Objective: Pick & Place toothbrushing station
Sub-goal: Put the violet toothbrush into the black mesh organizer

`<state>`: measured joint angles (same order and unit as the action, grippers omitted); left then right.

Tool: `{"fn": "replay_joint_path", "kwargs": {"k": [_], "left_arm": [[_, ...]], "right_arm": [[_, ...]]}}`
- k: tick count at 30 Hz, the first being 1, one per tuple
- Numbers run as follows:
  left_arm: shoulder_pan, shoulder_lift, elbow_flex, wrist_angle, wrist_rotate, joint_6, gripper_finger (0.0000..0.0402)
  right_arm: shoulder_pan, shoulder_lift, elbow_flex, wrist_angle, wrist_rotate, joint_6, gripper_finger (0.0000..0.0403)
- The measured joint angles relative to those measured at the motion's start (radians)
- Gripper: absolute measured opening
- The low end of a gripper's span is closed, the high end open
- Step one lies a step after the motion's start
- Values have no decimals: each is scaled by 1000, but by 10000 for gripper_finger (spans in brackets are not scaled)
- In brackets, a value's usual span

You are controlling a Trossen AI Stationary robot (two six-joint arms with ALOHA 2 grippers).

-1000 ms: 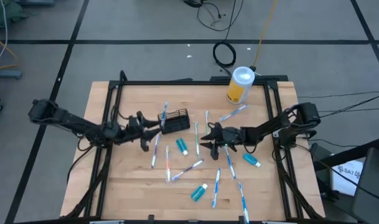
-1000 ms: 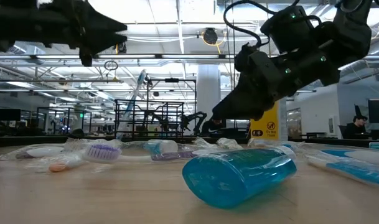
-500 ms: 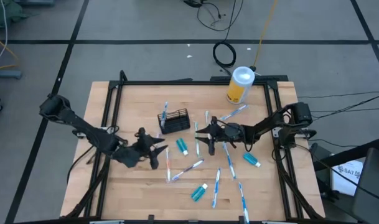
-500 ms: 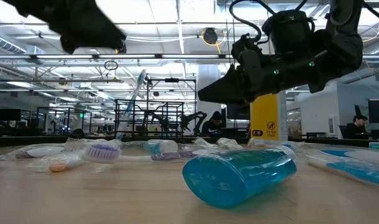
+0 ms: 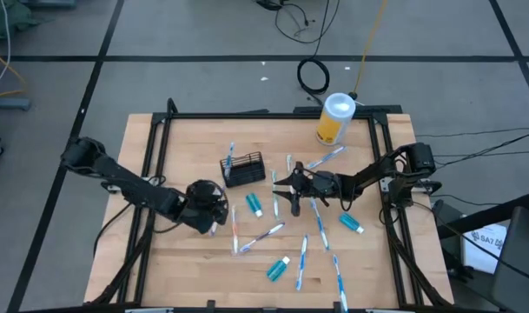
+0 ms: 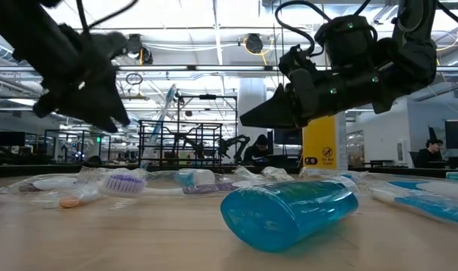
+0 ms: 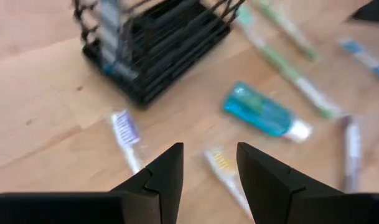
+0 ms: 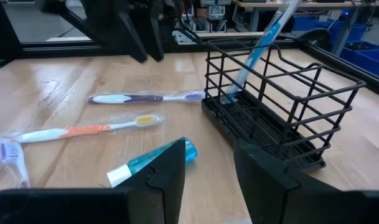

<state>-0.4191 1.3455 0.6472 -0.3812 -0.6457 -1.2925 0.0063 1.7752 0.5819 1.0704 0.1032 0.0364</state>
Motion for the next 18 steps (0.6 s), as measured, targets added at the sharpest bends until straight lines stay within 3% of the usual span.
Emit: {"fn": "replay_joint_path", "kwargs": {"k": [12, 18], "left_arm": [[169, 172, 0, -3, 195, -54, 152], [197, 200, 0, -11, 208, -28, 152]], "right_arm": [[0, 0, 0, -8, 0, 2, 132], [0, 0, 0, -11, 0, 3, 132]]}}
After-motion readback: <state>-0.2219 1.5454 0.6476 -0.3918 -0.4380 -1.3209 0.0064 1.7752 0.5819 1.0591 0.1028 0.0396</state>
